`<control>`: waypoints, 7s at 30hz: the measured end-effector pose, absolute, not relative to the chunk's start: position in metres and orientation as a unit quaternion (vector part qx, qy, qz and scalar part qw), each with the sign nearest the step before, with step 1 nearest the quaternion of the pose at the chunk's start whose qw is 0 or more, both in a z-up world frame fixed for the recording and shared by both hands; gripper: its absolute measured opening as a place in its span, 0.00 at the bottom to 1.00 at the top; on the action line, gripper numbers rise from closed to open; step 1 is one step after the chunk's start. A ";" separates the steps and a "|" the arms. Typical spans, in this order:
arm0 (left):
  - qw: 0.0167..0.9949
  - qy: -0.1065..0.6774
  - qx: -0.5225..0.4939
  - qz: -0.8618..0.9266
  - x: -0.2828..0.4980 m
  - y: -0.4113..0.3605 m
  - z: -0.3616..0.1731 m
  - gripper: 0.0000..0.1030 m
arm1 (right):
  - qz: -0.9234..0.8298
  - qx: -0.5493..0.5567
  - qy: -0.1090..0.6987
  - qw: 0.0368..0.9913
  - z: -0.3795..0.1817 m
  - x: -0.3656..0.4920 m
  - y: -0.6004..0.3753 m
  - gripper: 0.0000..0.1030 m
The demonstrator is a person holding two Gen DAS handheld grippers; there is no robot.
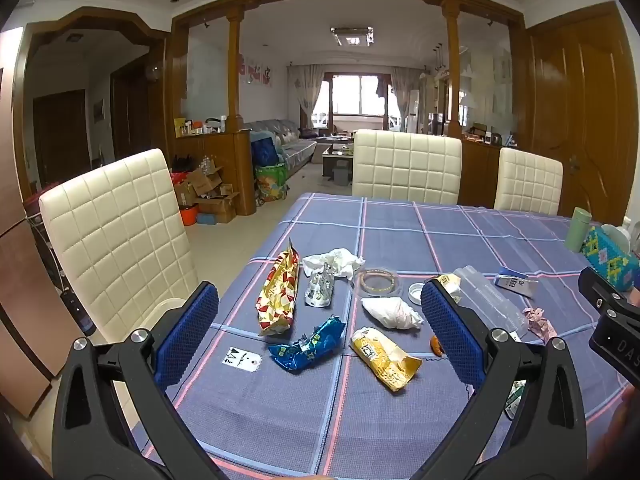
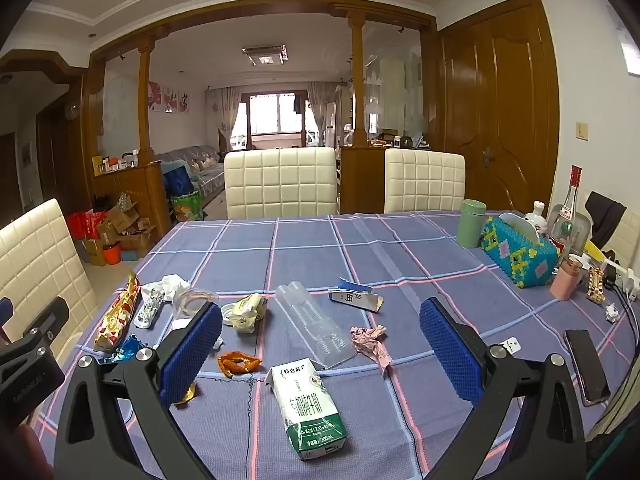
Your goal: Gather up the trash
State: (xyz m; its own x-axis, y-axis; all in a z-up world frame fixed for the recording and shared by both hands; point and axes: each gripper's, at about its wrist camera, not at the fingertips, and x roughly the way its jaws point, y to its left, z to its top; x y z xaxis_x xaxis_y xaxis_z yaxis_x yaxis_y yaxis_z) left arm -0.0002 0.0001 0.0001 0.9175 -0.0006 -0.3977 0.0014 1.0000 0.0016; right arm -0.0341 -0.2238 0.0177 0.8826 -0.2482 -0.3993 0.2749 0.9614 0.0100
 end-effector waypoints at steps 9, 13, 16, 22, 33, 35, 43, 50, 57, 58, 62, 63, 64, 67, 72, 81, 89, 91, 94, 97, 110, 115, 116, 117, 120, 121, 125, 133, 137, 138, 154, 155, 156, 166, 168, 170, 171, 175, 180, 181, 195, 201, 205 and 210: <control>0.979 0.205 0.002 -0.001 -0.001 -0.001 0.000 0.97 | -0.134 0.034 0.203 0.969 0.018 -0.034 -0.224 0.94; 0.978 0.208 0.000 -0.001 0.000 0.000 0.000 0.97 | -0.134 0.034 0.204 0.969 0.018 -0.034 -0.224 0.94; 0.978 0.208 0.001 -0.001 -0.001 -0.001 0.000 0.97 | -0.134 0.034 0.204 0.969 0.017 -0.035 -0.224 0.94; 0.979 0.202 -0.001 0.002 -0.006 -0.001 -0.014 0.97 | -0.133 0.035 0.206 0.969 0.016 -0.032 -0.223 0.94; 0.978 0.208 -0.003 0.002 0.001 0.002 -0.006 0.97 | -0.132 0.036 0.207 0.969 0.014 -0.034 -0.223 0.94; 0.978 0.209 -0.002 0.001 0.001 0.002 -0.006 0.97 | -0.132 0.036 0.207 0.969 0.014 -0.034 -0.223 0.94; 0.978 0.207 -0.001 0.001 0.000 0.001 -0.005 0.97 | -0.132 0.037 0.208 0.969 0.014 -0.034 -0.222 0.94; 0.978 0.209 0.000 -0.001 -0.001 0.000 -0.004 0.97 | -0.132 0.037 0.208 0.968 0.014 -0.033 -0.223 0.94; 0.978 0.209 0.000 -0.001 0.000 0.000 -0.004 0.97 | -0.132 0.038 0.208 0.968 0.014 -0.034 -0.223 0.94; 0.978 0.208 0.000 -0.001 -0.001 0.000 -0.004 0.97 | -0.132 0.038 0.208 0.968 0.014 -0.033 -0.224 0.94; 0.978 0.208 0.000 -0.001 -0.001 -0.001 -0.004 0.97 | -0.132 0.038 0.208 0.968 0.014 -0.033 -0.223 0.94; 0.978 0.208 0.000 0.000 -0.001 0.000 -0.004 0.97 | -0.132 0.038 0.209 0.968 0.014 -0.033 -0.224 0.94; 0.978 0.208 0.000 0.000 -0.001 0.000 -0.004 0.97 | -0.132 0.038 0.208 0.968 0.014 -0.033 -0.224 0.94; 0.978 0.210 0.001 -0.002 -0.001 -0.002 -0.004 0.97 | -0.132 0.038 0.209 0.968 0.014 -0.033 -0.223 0.94; 0.978 0.210 0.001 -0.003 -0.002 -0.003 -0.003 0.97 | -0.131 0.038 0.209 0.968 0.014 -0.033 -0.223 0.94; 0.978 0.210 0.001 -0.003 -0.002 -0.003 -0.003 0.97 | -0.131 0.038 0.209 0.968 0.014 -0.033 -0.224 0.94; 0.978 0.210 0.001 -0.003 -0.002 -0.003 -0.004 0.97 | -0.131 0.039 0.210 0.968 0.012 -0.032 -0.222 0.94; 0.978 0.210 0.001 -0.003 -0.002 -0.003 -0.004 0.97 | -0.131 0.039 0.210 0.968 0.012 -0.032 -0.222 0.94; 0.978 0.210 0.001 -0.004 -0.002 -0.004 -0.004 0.97 | -0.131 0.039 0.211 0.968 0.012 -0.032 -0.222 0.94; 0.977 0.211 0.001 -0.004 -0.002 -0.005 -0.005 0.97 | -0.131 0.039 0.212 0.968 0.011 -0.033 -0.221 0.94; 0.975 0.222 0.004 -0.008 0.001 -0.006 -0.009 0.97 | -0.130 0.042 0.224 0.965 0.007 -0.029 -0.222 0.94; 0.974 0.227 0.005 -0.008 0.003 -0.003 -0.010 0.97 | -0.128 0.042 0.228 0.964 0.007 -0.026 -0.222 0.94; 0.973 0.229 0.004 -0.008 0.003 -0.003 -0.009 0.97 | -0.128 0.042 0.230 0.964 0.006 -0.025 -0.222 0.94; 0.973 0.230 0.003 -0.008 0.003 -0.002 -0.010 0.97 | -0.127 0.042 0.231 0.964 0.005 -0.024 -0.222 0.94; 0.972 0.236 0.006 -0.008 0.006 -0.003 -0.012 0.97 | -0.128 0.045 0.242 0.961 0.001 -0.021 -0.226 0.94; 0.971 0.238 0.006 -0.008 0.007 -0.003 -0.013 0.97 | -0.129 0.048 0.248 0.959 -0.001 -0.018 -0.228 0.94; 0.965 0.259 0.025 -0.005 0.016 -0.008 -0.024 0.97 | -0.135 0.050 0.270 0.952 -0.014 -0.008 -0.234 0.94; 0.942 0.333 0.045 -0.009 0.039 -0.005 -0.064 0.97 | -0.125 0.056 0.325 0.936 -0.046 0.011 -0.239 0.94; 0.931 0.362 0.050 0.008 0.054 0.008 -0.084 0.97 | -0.109 0.042 0.349 0.930 -0.063 0.023 -0.232 0.94; 0.928 0.369 0.044 0.012 0.059 0.012 -0.088 0.97 | -0.106 0.040 0.352 0.929 -0.065 0.026 -0.231 0.94; 0.902 0.429 0.040 0.002 0.117 0.011 -0.117 0.95 | -0.110 0.041 0.414 0.902 -0.099 0.070 -0.241 0.94; 0.902 0.430 0.041 -0.002 0.118 0.010 -0.117 0.94 | -0.111 0.043 0.418 0.901 -0.101 0.071 -0.242 0.94; 0.902 0.431 0.040 -0.005 0.120 0.009 -0.117 0.93 | -0.111 0.044 0.422 0.899 -0.102 0.072 -0.243 0.94; 0.898 0.437 0.049 -0.013 0.127 0.003 -0.122 0.71 | -0.097 0.065 0.447 0.887 -0.112 0.076 -0.243 0.77; 0.901 0.431 0.053 -0.017 0.123 0.001 -0.120 0.57 | -0.092 0.071 0.453 0.884 -0.114 0.074 -0.243 0.62; 0.902 0.427 0.055 -0.026 0.119 -0.002 -0.119 0.46 | -0.088 0.072 0.451 0.885 -0.114 0.071 -0.241 0.58; 0.903 0.425 0.058 -0.026 0.117 -0.003 -0.118 0.31 | -0.086 0.074 0.449 0.886 -0.113 0.070 -0.240 0.48; 0.901 0.429 0.046 -0.047 0.111 -0.003 -0.117 0.20 | -0.067 0.083 0.447 0.888 -0.111 0.065 -0.235 0.47; 0.901 0.428 0.026 -0.067 0.102 0.002 -0.114 0.11 | -0.051 0.073 0.429 0.899 -0.100 0.058 -0.224 0.47; 0.902 0.426 0.024 -0.068 0.100 0.003 -0.113 0.10 | -0.050 0.070 0.425 0.901 -0.098 0.057 -0.222 0.47; 0.917 0.392 -0.001 -0.074 0.082 0.036 -0.087 0.09 | 0.006 0.005 0.389 0.921 -0.069 0.068 -0.162 0.48; 0.913 0.394 0.024 -0.099 0.089 0.018 -0.094 0.55 | -0.003 0.011 0.389 0.921 -0.072 0.067 -0.162 0.48; 0.926 0.365 0.015 -0.094 0.090 0.020 -0.090 0.94 | -0.013 0.017 0.392 0.920 -0.076 0.071 -0.169 0.48; 0.921 0.378 0.028 -0.083 0.100 0.015 -0.098 0.82 | -0.011 0.018 0.400 0.916 -0.081 0.079 -0.172 0.48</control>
State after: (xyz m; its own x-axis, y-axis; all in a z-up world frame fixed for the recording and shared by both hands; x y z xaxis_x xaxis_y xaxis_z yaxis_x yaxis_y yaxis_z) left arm 0.1004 0.0153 -0.0983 0.6999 -0.1311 -0.7021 0.1742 0.9847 -0.0102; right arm 0.0793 -0.1720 -0.0807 0.6803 -0.0054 -0.7329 0.0337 0.9991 0.0239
